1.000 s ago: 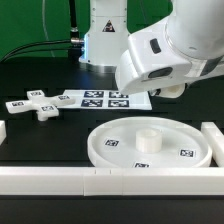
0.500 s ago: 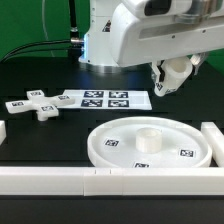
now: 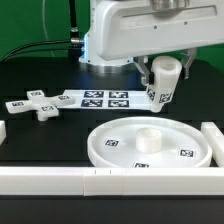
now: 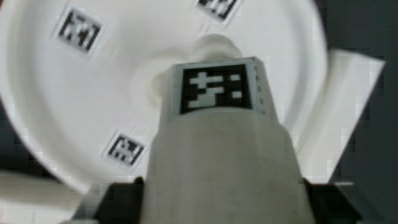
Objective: Assemble round table
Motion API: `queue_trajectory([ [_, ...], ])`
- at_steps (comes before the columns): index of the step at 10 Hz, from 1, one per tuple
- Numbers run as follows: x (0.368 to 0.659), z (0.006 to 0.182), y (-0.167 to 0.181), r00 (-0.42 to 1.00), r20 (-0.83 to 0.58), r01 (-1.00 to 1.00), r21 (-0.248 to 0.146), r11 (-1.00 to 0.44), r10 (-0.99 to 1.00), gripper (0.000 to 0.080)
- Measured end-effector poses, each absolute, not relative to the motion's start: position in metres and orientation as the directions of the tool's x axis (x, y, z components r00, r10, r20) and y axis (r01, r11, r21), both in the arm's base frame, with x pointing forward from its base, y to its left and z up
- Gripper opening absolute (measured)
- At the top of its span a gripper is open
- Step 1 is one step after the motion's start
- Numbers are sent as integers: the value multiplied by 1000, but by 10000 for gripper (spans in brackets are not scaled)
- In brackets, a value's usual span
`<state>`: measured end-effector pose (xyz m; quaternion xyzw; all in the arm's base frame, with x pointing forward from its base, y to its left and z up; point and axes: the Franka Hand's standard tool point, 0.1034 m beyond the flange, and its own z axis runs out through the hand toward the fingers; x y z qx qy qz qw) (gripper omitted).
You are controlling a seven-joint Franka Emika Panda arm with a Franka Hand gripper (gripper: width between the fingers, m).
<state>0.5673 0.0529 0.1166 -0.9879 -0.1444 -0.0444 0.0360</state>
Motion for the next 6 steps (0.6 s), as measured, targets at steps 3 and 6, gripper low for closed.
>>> queue_trajectory([
  [3, 573, 114, 44, 926, 243, 298, -4, -954, 289, 409],
  [6, 581, 112, 35, 884, 297, 364, 48, -930, 361, 409],
])
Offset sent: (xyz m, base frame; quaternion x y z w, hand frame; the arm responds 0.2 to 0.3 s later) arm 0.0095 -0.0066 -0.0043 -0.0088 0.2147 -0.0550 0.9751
